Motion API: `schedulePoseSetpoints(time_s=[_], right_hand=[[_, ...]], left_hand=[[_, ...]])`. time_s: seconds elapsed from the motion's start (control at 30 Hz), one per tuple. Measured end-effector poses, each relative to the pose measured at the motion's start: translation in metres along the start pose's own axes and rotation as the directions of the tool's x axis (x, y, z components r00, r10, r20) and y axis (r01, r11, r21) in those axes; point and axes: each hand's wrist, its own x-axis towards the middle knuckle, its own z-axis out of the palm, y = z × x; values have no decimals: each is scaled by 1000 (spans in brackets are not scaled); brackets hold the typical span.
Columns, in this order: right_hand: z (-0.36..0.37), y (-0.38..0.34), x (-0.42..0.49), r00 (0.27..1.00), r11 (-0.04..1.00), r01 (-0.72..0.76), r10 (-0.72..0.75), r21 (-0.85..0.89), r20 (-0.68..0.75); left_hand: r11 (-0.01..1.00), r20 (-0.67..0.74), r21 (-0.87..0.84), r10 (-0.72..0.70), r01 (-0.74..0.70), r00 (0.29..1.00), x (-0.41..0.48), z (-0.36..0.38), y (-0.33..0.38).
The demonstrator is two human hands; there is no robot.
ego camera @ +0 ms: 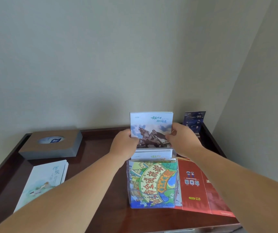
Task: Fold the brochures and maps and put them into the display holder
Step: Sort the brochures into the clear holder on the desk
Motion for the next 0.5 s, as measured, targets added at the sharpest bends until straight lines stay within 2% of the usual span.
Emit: schedulePoseSetpoints(time_s=[0.13,0.3,0.43,0.5], right_hand=[[11,7,2,998,999,-50,49,7,41],[16,7,6,998,997,-53,52,54,26],[16,8,5,994,997,-55,60,-61,86],[17,9,4,995,996,-65,69,-53,74]], left_hand=[[994,-48,106,27,-22,998,2,1,-5],[977,12,209,48,-50,999,3,3,-9],[982,-28,190,23,-17,999,3,2,-9],[980,-35,196,23,-15,999,3,2,-9]])
